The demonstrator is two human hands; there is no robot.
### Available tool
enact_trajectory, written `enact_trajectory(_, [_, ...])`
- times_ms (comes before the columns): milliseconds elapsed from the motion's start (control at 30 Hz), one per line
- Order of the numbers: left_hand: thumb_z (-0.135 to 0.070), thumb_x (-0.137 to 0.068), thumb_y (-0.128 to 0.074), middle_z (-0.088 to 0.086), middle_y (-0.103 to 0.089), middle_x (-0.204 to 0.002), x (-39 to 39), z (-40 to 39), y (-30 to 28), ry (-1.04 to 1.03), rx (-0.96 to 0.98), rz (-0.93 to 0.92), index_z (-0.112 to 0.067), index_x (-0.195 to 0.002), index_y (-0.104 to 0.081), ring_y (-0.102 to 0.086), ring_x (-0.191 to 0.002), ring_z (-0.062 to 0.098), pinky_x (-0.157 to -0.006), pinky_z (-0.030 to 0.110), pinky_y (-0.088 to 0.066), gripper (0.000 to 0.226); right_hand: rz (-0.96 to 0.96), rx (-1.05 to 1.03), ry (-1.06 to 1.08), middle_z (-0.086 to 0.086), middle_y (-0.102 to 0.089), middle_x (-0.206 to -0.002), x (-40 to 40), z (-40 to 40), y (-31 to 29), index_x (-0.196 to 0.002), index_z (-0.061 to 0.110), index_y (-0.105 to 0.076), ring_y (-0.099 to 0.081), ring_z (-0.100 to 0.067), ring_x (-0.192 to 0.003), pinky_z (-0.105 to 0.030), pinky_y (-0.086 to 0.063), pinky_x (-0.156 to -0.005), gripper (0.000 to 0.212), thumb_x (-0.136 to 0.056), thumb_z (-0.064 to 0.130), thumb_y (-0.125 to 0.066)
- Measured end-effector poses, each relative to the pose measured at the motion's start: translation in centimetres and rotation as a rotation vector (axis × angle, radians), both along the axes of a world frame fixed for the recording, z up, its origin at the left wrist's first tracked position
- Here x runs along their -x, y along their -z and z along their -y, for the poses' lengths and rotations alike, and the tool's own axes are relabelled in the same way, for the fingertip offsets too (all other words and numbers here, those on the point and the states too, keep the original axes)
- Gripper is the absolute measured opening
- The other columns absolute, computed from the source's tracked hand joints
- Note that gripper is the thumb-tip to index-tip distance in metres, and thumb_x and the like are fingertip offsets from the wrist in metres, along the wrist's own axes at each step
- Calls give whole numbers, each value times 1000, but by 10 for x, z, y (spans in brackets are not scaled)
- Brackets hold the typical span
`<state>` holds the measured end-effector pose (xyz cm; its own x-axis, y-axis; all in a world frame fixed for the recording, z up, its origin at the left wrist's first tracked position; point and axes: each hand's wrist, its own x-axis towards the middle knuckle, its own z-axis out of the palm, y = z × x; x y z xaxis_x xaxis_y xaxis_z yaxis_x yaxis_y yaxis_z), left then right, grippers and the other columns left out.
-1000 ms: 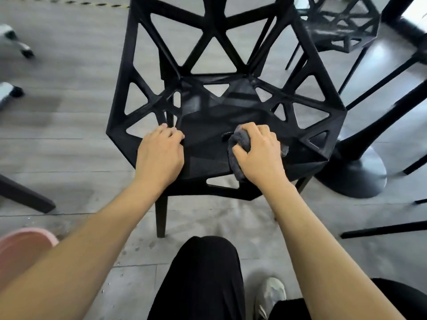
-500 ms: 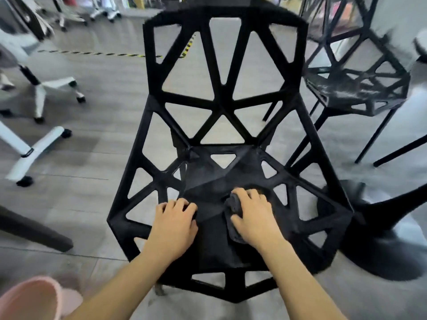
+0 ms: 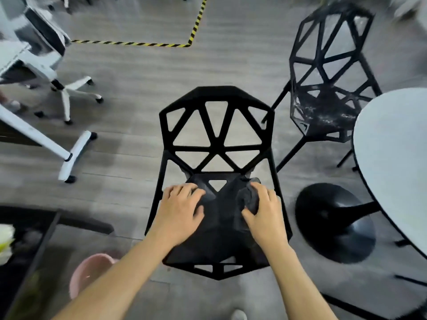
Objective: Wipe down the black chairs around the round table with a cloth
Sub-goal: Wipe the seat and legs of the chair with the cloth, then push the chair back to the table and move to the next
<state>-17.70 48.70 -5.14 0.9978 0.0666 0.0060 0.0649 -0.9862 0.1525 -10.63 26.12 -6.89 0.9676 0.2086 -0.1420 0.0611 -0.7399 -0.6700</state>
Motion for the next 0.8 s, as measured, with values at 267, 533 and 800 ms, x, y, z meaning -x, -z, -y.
enact_trajectory(267, [-37,-90,-47,-5,-60,-124,-22,-38,-115,5,53,57,-25,-122,-64,-57,-115,21,-100,41,-40,39,1,-20,59,11,-43,-136,-6,-20,-127,-141,34,-43,-34,-10,-123,-34,-40,-108,65,-85,18,-72])
enact_trajectory(533, [-32,-92,-52,-2,-58,-129,-68,-109,-170,199,124,103,-23,-121,-65,-53,-122,21,-104,40,-37,32,53,-20,288,10,-44,-134,3,-96,-184,-137,37,-45,-40,-15,-123,-32,-42,-98,64,-84,16,-73])
enact_trajectory(800, [-29,-91,-58,1,-57,-136,-102,-145,-206,509,130,77,-24,-123,-65,-50,-128,21,-109,41,-35,33,93,-89,584,8,-47,-133,39,-152,-208,-136,35,-48,-42,-11,-122,-37,-45,-105,63,-83,14,-74])
